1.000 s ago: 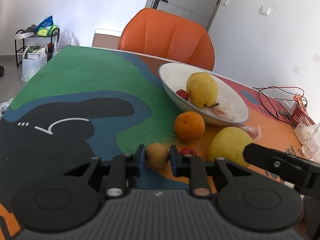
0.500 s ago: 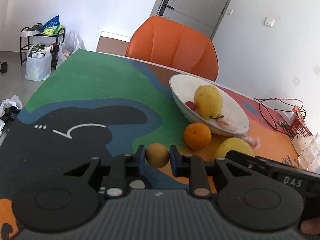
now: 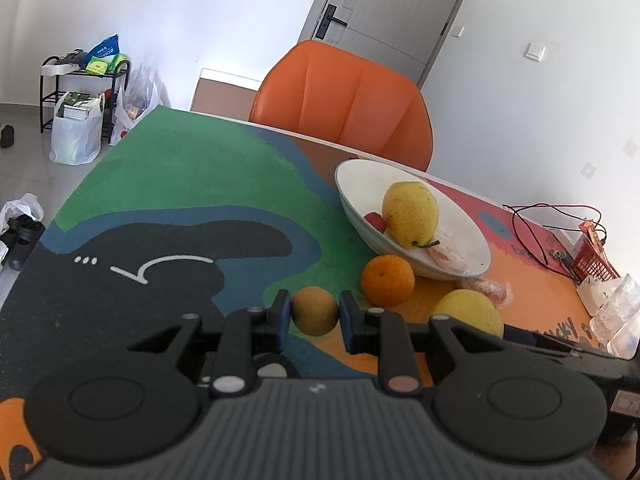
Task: Organize fruits
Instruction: 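Grasp the small yellow fruit with the left tool while the right tool grasps the large pomelo, then carry both fruits over the white bowl and open both tools to release them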
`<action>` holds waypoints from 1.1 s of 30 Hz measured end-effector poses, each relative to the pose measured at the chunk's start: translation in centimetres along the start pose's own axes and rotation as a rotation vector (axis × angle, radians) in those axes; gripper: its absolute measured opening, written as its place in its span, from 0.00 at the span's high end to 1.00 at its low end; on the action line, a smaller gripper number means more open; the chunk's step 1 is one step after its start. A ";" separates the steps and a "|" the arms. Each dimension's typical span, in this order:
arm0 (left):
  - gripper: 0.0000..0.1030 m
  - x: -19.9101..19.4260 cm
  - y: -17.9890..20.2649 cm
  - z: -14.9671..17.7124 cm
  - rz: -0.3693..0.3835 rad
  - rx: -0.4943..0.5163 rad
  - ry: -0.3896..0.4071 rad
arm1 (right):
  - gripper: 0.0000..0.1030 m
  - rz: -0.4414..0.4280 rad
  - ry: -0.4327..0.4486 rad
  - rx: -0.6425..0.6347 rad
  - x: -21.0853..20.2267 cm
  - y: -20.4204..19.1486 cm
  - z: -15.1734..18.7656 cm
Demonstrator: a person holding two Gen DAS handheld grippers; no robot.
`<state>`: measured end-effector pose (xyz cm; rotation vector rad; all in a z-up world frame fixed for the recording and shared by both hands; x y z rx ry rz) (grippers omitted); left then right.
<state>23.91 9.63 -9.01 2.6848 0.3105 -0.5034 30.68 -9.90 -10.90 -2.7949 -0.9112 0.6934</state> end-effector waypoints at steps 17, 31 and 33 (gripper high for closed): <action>0.77 0.3 3.0 -2.4 0.062 0.033 0.049 | 0.24 0.022 0.108 0.008 -2.7 2.1 -3.7; 0.77 3.3 5.8 -5.5 0.091 0.065 0.059 | 0.24 0.072 0.163 -0.001 -2.5 4.4 -6.8; 0.77 3.8 6.0 -6.0 0.088 0.072 0.060 | 0.24 0.075 0.167 -0.002 -2.2 4.7 -7.4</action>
Point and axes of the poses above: each gripper's, at about its wrist camera, not at the fingertips, and x roughly the way its jaws point, y to its right, z to its underside, the point moved 3 cm from there along x, roughly the way its jaws point, and after that the axes turned 13 degrees about y, right-handed, at the moved point
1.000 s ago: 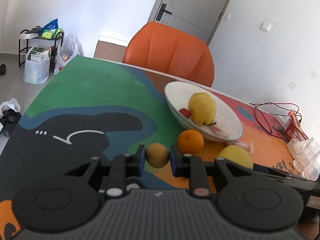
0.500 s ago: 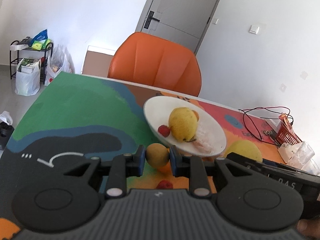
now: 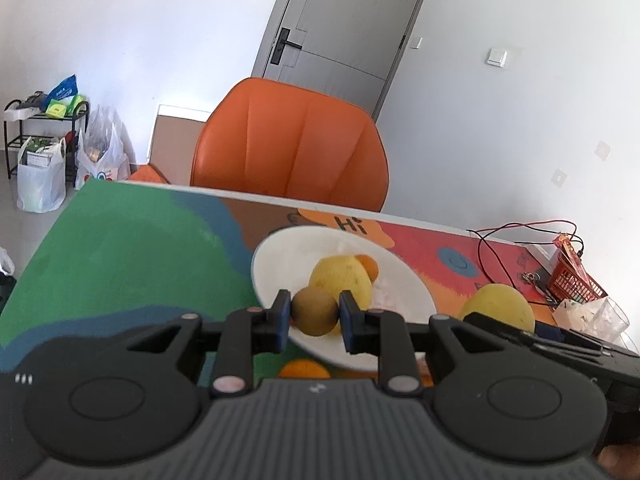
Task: Organize fruits
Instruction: 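Carry both fruits over the white bowl and open both tools to release them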
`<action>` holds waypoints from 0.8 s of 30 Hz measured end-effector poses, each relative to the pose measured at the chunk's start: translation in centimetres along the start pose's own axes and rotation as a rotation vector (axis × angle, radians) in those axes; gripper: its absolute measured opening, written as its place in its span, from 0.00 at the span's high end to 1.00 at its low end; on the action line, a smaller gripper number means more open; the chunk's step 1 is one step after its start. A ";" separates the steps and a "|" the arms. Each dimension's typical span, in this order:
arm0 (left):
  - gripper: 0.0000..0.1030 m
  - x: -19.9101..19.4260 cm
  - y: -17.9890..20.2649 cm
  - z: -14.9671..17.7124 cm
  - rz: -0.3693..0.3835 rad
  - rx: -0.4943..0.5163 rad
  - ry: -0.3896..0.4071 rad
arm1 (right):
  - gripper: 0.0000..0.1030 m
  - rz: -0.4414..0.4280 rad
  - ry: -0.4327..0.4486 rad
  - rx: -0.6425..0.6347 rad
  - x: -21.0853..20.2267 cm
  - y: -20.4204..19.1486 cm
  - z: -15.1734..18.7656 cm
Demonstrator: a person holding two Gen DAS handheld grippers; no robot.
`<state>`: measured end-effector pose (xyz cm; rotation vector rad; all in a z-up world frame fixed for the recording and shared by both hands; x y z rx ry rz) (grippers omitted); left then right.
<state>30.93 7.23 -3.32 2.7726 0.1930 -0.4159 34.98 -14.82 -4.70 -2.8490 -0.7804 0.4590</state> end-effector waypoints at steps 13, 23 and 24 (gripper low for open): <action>0.77 4.9 -0.4 -1.8 -0.031 -0.010 -0.038 | 0.24 0.009 -0.008 0.003 3.2 1.6 -1.8; 0.77 8.9 -0.9 -1.0 -0.058 -0.022 -0.096 | 0.24 0.006 -0.046 0.012 6.7 2.9 -1.7; 0.77 9.3 -1.0 -0.9 -0.061 -0.022 -0.102 | 0.24 0.007 -0.052 0.012 7.1 3.1 -1.5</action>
Point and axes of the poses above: each gripper's, at about its wrist camera, not at the fingertips, and x roughly the way its jaws point, y to its right, z to its underside, the point moved 3 cm from there along x, roughly the way its jaws point, and after that the axes turned 13 degrees about y, right-handed, at the moved point
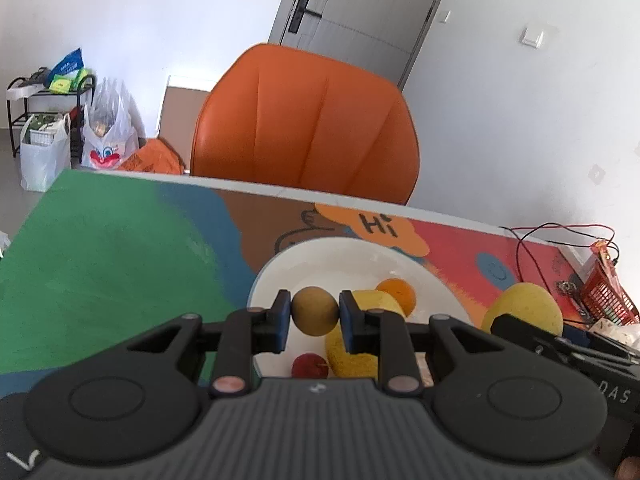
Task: Organize fruits
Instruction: 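Carry both fruits over the white bowl and open both tools to release them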
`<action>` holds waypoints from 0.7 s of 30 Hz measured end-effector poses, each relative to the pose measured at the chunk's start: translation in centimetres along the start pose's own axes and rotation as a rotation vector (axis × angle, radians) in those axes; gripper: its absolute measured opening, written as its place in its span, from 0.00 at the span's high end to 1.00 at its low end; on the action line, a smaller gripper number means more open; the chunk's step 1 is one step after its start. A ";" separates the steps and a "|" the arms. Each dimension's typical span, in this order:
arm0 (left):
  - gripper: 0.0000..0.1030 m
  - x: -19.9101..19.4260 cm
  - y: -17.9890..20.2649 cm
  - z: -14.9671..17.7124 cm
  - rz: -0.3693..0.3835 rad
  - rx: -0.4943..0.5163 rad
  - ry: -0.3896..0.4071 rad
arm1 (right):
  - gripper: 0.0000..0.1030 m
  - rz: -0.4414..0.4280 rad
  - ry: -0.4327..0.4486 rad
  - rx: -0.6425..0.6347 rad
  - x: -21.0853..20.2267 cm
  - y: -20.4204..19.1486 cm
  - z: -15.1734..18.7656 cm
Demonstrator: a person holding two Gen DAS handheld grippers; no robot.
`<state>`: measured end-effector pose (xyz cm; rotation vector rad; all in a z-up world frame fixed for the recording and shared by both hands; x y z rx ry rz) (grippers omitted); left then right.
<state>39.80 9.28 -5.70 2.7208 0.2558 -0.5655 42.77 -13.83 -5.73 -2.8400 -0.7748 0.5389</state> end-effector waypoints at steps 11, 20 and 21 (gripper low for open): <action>0.62 1.2 -0.1 1.2 -0.048 0.008 -0.028 | 0.24 -0.011 -0.038 0.009 2.3 1.1 1.0; 0.50 -1.9 -0.7 1.0 -0.046 -0.035 -0.007 | 0.23 0.004 -0.056 0.001 2.4 0.7 1.2; 0.49 -2.2 -0.8 1.0 -0.049 -0.040 -0.006 | 0.22 0.009 -0.069 0.004 2.4 0.7 1.3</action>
Point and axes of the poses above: each gripper's, at about its wrist camera, not at the fingertips, and x roughly the way its jaws point, y to its right, z to its underside, the point moved 3 cm from there along x, roughly the way its jaws point, and after that the axes turned 13 degrees about y, right-handed, at the moved point
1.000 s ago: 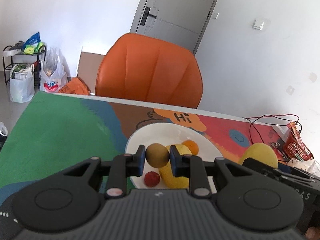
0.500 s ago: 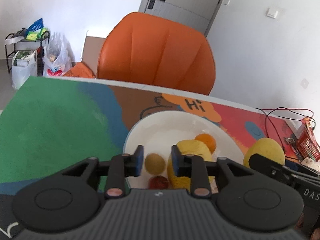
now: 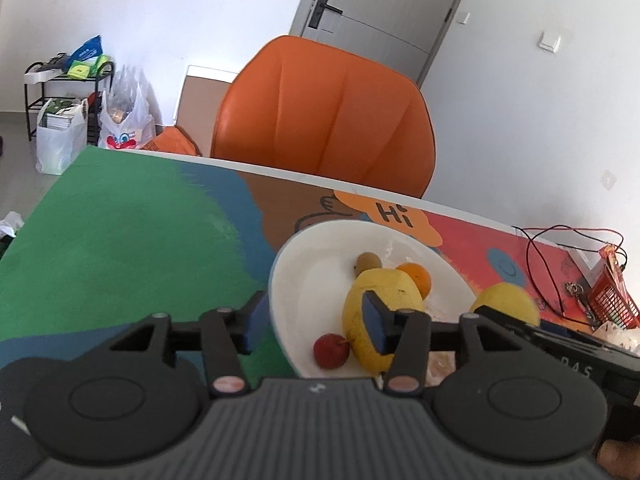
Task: Organize fruits
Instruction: 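Carry both fruits over the white bowl and open both tools to release them, then move the left tool down to the small red fruit and grasp it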
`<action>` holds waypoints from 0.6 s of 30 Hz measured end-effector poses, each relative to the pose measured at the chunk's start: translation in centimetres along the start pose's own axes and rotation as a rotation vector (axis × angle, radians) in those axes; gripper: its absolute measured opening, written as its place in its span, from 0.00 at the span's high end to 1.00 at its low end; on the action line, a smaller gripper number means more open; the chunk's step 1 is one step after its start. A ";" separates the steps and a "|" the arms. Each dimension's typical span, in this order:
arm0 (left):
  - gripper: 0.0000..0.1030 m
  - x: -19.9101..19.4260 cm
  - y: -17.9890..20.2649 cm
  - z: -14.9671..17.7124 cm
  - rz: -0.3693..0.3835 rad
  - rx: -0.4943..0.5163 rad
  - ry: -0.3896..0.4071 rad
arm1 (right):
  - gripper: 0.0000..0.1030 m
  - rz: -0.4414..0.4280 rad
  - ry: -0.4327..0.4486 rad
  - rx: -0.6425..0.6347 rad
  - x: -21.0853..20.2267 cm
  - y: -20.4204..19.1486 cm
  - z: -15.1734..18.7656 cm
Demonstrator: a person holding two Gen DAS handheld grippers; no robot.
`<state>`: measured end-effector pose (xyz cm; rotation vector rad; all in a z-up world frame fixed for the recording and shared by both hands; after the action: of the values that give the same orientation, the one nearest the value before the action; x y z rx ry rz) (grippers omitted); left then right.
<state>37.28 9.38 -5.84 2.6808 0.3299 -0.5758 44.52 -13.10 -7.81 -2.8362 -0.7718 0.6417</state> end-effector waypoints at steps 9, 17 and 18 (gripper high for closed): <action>0.18 -3.5 -0.6 -0.1 -0.018 -0.032 0.050 | 0.16 -0.022 0.087 0.014 -4.0 -0.7 -0.9; 0.15 -6.3 -1.0 0.8 -0.023 -0.053 0.063 | 0.11 -0.032 0.092 0.036 -7.1 -0.9 0.3; 0.15 -6.6 -1.0 0.9 -0.020 -0.053 0.066 | 0.11 -0.036 0.092 0.038 -7.5 -0.9 0.4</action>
<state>30.77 8.95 -4.05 2.6522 0.3851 -0.4786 38.07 -16.13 -5.22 -2.7885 -0.7843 0.5113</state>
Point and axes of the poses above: each gripper's, at about its wrist camera, not at the fingertips, and x roughly the way its jaws point, y to its right, z to its underside, the point moved 3 cm from there along x, roughly the way its jaws point, and after that the axes turned 13 degrees about y, right-handed, at the moved point
